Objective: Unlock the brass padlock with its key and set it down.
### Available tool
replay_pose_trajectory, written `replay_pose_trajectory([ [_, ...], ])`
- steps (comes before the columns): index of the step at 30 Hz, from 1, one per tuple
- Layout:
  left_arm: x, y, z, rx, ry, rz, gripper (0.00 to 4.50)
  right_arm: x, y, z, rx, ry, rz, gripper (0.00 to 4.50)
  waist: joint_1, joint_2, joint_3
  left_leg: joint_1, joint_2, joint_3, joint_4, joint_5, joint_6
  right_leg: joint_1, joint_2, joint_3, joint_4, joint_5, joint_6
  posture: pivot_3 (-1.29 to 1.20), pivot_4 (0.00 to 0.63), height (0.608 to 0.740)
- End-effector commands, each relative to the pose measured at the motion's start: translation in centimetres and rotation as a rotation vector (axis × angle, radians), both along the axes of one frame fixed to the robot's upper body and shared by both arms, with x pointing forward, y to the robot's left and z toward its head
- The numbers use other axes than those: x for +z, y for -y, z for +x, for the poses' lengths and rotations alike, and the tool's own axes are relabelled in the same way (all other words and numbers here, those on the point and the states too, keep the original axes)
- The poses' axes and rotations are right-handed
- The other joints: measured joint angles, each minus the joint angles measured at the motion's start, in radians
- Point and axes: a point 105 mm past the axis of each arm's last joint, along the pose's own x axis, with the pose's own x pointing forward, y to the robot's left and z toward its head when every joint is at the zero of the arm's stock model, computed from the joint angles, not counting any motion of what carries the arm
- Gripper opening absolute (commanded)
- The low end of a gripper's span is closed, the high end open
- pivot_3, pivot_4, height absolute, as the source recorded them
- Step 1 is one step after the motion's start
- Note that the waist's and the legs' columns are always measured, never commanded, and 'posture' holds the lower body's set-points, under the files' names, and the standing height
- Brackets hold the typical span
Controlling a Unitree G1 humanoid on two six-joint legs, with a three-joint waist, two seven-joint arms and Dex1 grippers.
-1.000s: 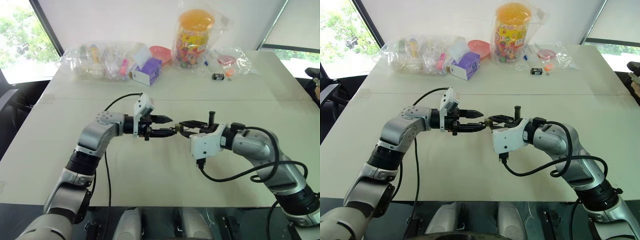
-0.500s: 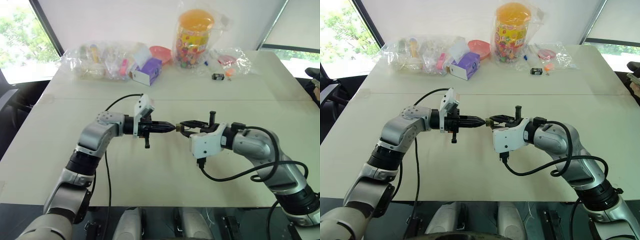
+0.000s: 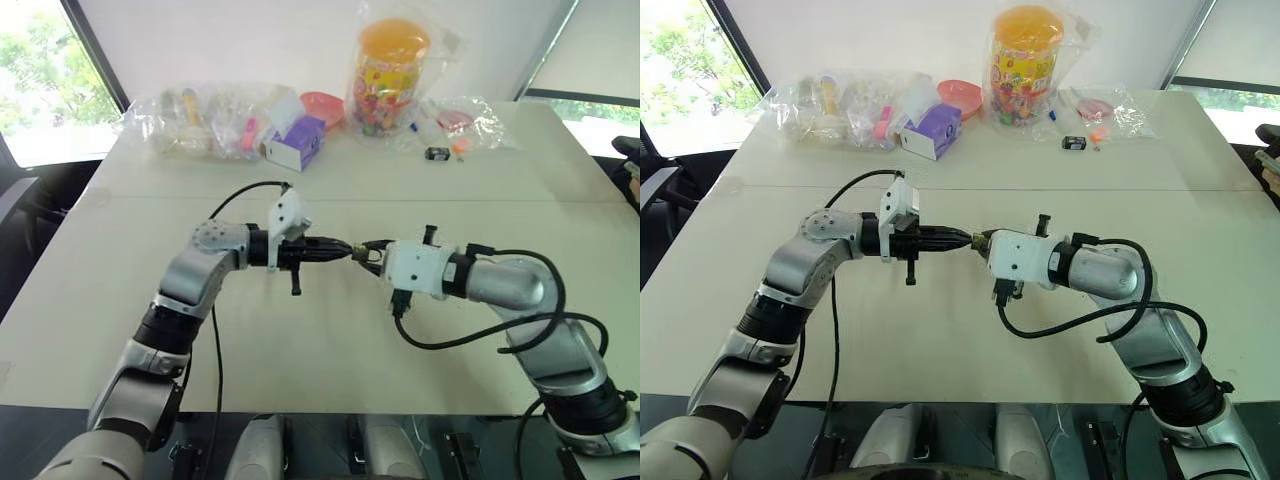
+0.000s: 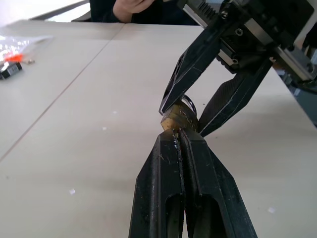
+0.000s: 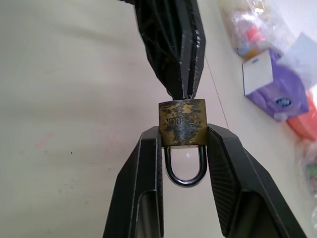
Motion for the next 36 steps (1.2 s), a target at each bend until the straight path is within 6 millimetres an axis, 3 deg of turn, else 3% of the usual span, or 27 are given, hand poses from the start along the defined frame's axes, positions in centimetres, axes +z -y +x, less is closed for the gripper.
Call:
replay_pose_trajectory([
  [1, 0.2, 0.3, -0.3, -0.022, 0.123, 0.023, 0.03, 0.6, -1.9, -2.1, 0.109, -0.085, 0.078, 0.66, -0.001, 0.000, 0.000, 0.000, 0.000, 0.000, 0.000, 0.000, 0.000, 0.000, 0.000, 0.000, 0.000, 0.000, 0.000, 0.00, 0.150, 0.735],
  [6, 0.0, 0.6, -0.4, -0.034, 0.159, 0.042, 0.03, 0.4, -1.6, -2.0, 0.106, -0.109, 0.055, 0.66, -0.001, 0.000, 0.000, 0.000, 0.000, 0.000, 0.000, 0.000, 0.000, 0.000, 0.000, 0.000, 0.000, 0.000, 0.000, 0.00, 0.150, 0.735],
  [11, 0.6, -0.1, 0.6, 0.047, -0.094, -0.067, 0.03, 1.2, -0.9, -0.8, 0.097, 0.104, -0.079, 0.66, -0.002, 0.000, 0.000, 0.000, 0.000, 0.000, 0.000, 0.000, 0.000, 0.000, 0.001, 0.000, 0.000, 0.000, 0.000, 0.00, 0.150, 0.735],
  [14, 0.9, -0.6, 0.6, 0.064, -0.294, -0.132, 0.92, 1.4, -0.7, -0.4, 0.109, 0.228, -0.162, 0.66, -0.004, 0.000, 0.000, 0.000, 0.000, -0.001, 0.000, 0.000, 0.000, 0.000, 0.001, 0.000, 0.000, 0.000, 0.000, 0.00, 0.150, 0.735],
  [20, 0.8, -0.8, 0.1, 0.055, -0.438, -0.149, 3.97, 1.4, -0.9, -0.4, 0.142, 0.305, -0.208, 0.66, -0.002, 0.000, 0.000, 0.000, 0.000, -0.001, 0.000, 0.000, 0.000, 0.000, 0.001, 0.000, 0.000, 0.000, 0.000, 0.00, 0.150, 0.735],
  [31, 1.0, 0.3, -0.1, 0.038, -0.475, -0.189, 3.97, 1.3, -1.0, -0.4, 0.157, 0.331, -0.235, 0.66, -0.002, 0.000, 0.000, 0.000, 0.000, 0.000, 0.000, 0.000, 0.000, 0.000, 0.000, 0.000, 0.000, 0.000, 0.000, 0.00, 0.150, 0.735],
  [33, 1.0, 0.4, -0.1, 0.040, -0.476, -0.192, 3.45, 1.3, -1.0, -0.4, 0.157, 0.334, -0.237, 0.66, -0.002, 0.000, 0.000, 0.000, 0.000, -0.001, 0.000, 0.000, 0.000, 0.000, 0.000, 0.000, 0.000, 0.000, 0.000, 0.00, 0.150, 0.735],
  [36, 0.7, 0.6, -0.2, 0.035, -0.475, -0.180, 2.24, 1.4, -1.0, -0.4, 0.157, 0.337, -0.238, 0.66, -0.002, 0.000, 0.000, 0.000, 0.000, -0.001, 0.000, 0.000, 0.000, 0.000, 0.000, 0.000, 0.000, 0.000, 0.000, 0.00, 0.150, 0.735],
])
